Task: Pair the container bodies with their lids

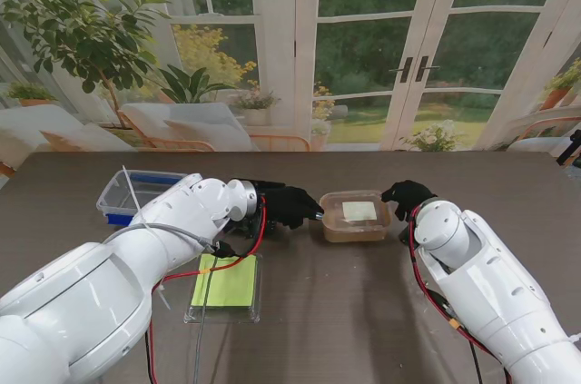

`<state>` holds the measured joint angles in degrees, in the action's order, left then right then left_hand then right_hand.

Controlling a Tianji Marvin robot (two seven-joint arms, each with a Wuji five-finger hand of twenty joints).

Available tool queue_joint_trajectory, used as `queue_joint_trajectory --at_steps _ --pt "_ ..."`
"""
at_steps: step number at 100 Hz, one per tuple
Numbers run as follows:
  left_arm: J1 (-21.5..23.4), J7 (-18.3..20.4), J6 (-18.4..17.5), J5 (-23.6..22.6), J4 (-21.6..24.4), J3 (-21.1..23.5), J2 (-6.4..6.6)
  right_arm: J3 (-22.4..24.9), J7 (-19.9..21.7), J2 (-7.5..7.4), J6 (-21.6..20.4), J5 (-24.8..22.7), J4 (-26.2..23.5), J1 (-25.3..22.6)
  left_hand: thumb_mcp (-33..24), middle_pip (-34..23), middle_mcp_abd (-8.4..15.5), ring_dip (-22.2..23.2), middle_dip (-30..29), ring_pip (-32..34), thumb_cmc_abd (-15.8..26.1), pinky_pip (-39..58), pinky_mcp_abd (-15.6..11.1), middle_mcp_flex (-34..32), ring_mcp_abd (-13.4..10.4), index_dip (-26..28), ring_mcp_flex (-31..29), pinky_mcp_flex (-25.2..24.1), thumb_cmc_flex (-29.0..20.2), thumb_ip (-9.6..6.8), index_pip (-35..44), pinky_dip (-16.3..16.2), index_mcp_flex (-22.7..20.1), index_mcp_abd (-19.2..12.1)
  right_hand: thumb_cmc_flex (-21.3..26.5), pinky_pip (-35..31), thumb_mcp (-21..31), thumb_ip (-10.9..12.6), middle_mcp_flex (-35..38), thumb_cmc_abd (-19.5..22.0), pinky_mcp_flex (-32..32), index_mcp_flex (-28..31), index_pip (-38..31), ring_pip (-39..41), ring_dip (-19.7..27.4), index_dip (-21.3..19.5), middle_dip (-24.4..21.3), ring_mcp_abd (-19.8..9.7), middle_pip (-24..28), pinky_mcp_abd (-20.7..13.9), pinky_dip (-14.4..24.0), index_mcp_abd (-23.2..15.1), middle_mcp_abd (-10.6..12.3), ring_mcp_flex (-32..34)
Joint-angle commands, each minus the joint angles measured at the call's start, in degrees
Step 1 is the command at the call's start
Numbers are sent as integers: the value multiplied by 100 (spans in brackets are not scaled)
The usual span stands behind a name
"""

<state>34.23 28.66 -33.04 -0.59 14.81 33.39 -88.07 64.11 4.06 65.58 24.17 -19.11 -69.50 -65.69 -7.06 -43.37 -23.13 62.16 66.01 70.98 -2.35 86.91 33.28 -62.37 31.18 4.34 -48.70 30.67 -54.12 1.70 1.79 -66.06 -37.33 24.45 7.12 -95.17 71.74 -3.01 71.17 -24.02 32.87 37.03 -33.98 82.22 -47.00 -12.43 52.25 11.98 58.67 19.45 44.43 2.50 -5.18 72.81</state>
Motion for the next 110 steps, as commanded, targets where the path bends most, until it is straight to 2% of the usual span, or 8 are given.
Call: queue_joint_trajectory --at_steps 1,17,30,67,110 --pt "-22 94 -11 -2 7 20 -4 -72 74 82 -44 -10 85 125 -160 -36 -142 -56 -20 -36 -78 76 -293 30 425 -34 26 -107 126 60 -16 -2 137 -131 47 61 133 -51 -81 -116 695 -177 43 -27 29 96 -89 323 -88 51 139 -177 -134 98" --pt "-27 72 -25 3 6 40 -6 -290 -99 169 -136 32 468 403 -169 -38 -138 -56 -20 -36 -80 76 -293 32 418 -35 27 -107 127 61 -18 -2 144 -143 26 220 123 -38 -696 -114 509 -74 -19 -289 93 69 -297 171 -454 -16 103 -231 -144 -221" --pt "-31 86 -19 8 6 42 -6 -469 -201 238 -213 90 781 608 -174 -41 -134 -56 -21 -32 -80 76 -293 27 409 -34 23 -107 132 62 -13 -2 132 -126 17 302 119 -34 -877 -111 407 -92 -7 -357 102 72 -403 123 -454 -51 94 -255 -139 -362" --pt "-20 170 99 -1 6 20 3 -822 -323 398 -340 310 1518 986 -184 -39 -149 -58 -24 -37 -78 68 -291 24 430 -31 21 -119 136 64 0 0 102 -49 19 318 111 -30 -893 -107 371 -166 -24 -354 106 56 -552 144 -394 -59 121 -277 -145 -384" --pt "-22 240 215 -14 8 -11 8 -926 -404 509 -497 513 2008 1122 -178 -39 -145 -56 -24 -42 -71 59 -281 20 435 -30 30 -130 141 64 4 -4 84 18 29 340 117 -33 -869 -90 322 -182 -62 -356 110 35 -620 173 -367 -56 135 -266 -157 -397"
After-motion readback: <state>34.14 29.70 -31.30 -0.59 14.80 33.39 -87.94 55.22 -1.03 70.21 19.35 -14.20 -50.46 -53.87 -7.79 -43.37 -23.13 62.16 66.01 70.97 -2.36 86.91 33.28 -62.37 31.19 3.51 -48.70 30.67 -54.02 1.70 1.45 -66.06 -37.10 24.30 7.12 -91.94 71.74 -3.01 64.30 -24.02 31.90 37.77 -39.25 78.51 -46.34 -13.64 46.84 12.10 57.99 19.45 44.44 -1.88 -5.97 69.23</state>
